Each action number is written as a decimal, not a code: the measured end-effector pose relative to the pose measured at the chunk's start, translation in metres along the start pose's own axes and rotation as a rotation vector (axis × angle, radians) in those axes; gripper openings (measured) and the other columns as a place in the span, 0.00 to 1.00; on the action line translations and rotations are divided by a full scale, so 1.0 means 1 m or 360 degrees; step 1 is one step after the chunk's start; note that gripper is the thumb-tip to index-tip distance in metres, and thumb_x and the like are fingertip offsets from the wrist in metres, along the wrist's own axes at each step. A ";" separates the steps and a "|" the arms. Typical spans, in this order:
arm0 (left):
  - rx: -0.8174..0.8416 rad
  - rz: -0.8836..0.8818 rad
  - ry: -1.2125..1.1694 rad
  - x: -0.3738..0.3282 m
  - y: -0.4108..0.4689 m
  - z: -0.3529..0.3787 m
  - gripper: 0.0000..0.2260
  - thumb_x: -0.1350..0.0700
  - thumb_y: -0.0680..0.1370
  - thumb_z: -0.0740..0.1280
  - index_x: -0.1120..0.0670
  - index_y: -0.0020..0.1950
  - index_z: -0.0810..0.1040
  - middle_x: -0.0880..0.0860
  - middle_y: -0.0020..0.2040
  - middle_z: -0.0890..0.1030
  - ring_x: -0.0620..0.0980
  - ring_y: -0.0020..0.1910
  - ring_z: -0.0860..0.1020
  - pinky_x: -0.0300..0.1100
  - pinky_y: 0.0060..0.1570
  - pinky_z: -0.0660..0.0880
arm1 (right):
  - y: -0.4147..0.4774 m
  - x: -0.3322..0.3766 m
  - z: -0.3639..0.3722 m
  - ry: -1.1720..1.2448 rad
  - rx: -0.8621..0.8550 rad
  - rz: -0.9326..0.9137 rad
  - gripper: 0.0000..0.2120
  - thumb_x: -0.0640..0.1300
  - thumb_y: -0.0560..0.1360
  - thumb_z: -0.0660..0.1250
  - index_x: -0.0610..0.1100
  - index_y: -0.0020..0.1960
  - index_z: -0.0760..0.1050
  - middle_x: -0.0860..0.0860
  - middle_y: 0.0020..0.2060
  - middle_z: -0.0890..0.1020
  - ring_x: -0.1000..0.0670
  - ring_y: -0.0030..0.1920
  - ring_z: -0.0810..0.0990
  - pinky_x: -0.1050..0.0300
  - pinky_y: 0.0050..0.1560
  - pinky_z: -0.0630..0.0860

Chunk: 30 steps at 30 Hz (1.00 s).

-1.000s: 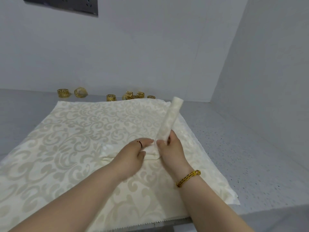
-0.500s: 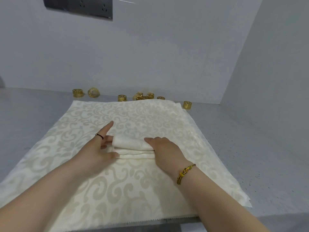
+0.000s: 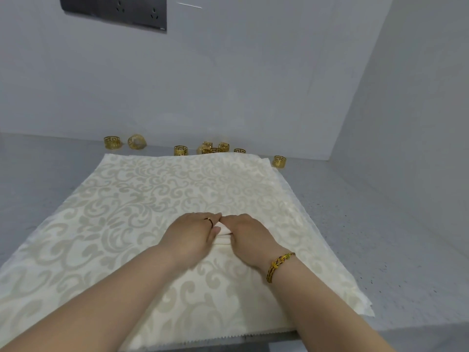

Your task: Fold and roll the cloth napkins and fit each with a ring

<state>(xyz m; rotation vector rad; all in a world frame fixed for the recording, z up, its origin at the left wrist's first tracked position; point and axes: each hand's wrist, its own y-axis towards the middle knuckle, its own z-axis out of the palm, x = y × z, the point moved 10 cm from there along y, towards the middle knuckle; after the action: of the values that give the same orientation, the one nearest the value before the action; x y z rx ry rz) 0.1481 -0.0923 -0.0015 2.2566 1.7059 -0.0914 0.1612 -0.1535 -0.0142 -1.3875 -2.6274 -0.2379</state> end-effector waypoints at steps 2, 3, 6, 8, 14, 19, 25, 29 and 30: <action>0.0012 0.0006 -0.0037 0.003 -0.004 0.003 0.19 0.52 0.82 0.48 0.50 0.74 0.57 0.44 0.72 0.63 0.45 0.70 0.62 0.35 0.66 0.55 | -0.003 -0.005 0.001 0.0089 0.0065 0.0000 0.23 0.36 0.78 0.50 0.47 0.72 0.58 0.49 0.70 0.66 0.48 0.68 0.63 0.58 0.66 0.61; 0.0002 0.0007 -0.0021 0.003 -0.006 0.004 0.19 0.52 0.82 0.47 0.50 0.74 0.57 0.44 0.72 0.63 0.46 0.70 0.63 0.35 0.67 0.55 | -0.005 -0.009 0.001 0.0105 0.0089 0.0001 0.22 0.39 0.79 0.50 0.46 0.73 0.56 0.50 0.72 0.62 0.49 0.70 0.60 0.59 0.69 0.57; -0.0017 -0.0008 0.0031 0.005 -0.006 0.005 0.19 0.52 0.82 0.47 0.50 0.74 0.57 0.45 0.72 0.63 0.46 0.70 0.62 0.36 0.69 0.53 | -0.017 -0.023 -0.011 0.0114 -0.0021 -0.0009 0.23 0.45 0.80 0.54 0.45 0.73 0.54 0.50 0.74 0.57 0.51 0.73 0.57 0.62 0.71 0.51; -0.0018 0.0006 0.0079 0.004 -0.006 0.008 0.20 0.52 0.82 0.46 0.50 0.74 0.57 0.45 0.72 0.63 0.44 0.71 0.61 0.36 0.70 0.49 | -0.028 -0.018 -0.031 0.0005 -0.0334 -0.0136 0.24 0.45 0.74 0.63 0.42 0.69 0.64 0.47 0.69 0.68 0.48 0.68 0.68 0.62 0.67 0.58; 0.0062 -0.0005 0.0113 0.006 -0.004 0.014 0.21 0.49 0.81 0.45 0.51 0.74 0.56 0.45 0.74 0.60 0.43 0.73 0.56 0.37 0.71 0.44 | -0.022 0.013 -0.034 -0.0493 -0.0410 -0.0330 0.17 0.36 0.60 0.74 0.41 0.48 0.79 0.49 0.40 0.82 0.49 0.41 0.80 0.62 0.38 0.75; 0.0185 -0.0035 0.0189 0.004 -0.007 0.014 0.35 0.34 0.71 0.49 0.51 0.74 0.53 0.47 0.75 0.56 0.45 0.73 0.53 0.39 0.71 0.44 | -0.009 -0.003 -0.028 -0.0175 -0.0220 -0.0058 0.15 0.34 0.74 0.55 0.40 0.58 0.73 0.44 0.50 0.79 0.44 0.52 0.75 0.54 0.48 0.69; -0.0288 0.0132 0.0165 -0.018 0.012 -0.028 0.18 0.47 0.77 0.59 0.46 0.67 0.68 0.45 0.62 0.74 0.46 0.60 0.71 0.31 0.52 0.63 | -0.002 -0.025 -0.044 0.0507 -0.0219 0.0109 0.16 0.33 0.72 0.57 0.43 0.53 0.78 0.48 0.48 0.82 0.52 0.45 0.75 0.63 0.42 0.69; -0.0123 -0.0053 -0.0040 -0.002 0.035 -0.024 0.12 0.48 0.77 0.61 0.45 0.59 0.74 0.45 0.46 0.77 0.46 0.46 0.74 0.30 0.34 0.61 | 0.012 -0.039 -0.039 0.0747 -0.0043 0.0110 0.14 0.32 0.72 0.61 0.40 0.55 0.77 0.48 0.50 0.80 0.56 0.44 0.74 0.71 0.41 0.69; -0.0074 -0.0089 -0.0101 0.004 0.042 -0.022 0.11 0.48 0.76 0.63 0.46 0.58 0.75 0.45 0.49 0.78 0.46 0.49 0.75 0.32 0.37 0.65 | 0.016 -0.046 -0.042 0.0875 -0.0044 0.0129 0.14 0.32 0.73 0.63 0.39 0.57 0.76 0.49 0.49 0.78 0.59 0.43 0.74 0.74 0.41 0.70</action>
<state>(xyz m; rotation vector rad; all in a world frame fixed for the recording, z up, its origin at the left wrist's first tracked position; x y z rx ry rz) 0.1864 -0.0932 0.0269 2.1499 1.7205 -0.1330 0.2027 -0.1906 0.0178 -1.2156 -2.1190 -0.5571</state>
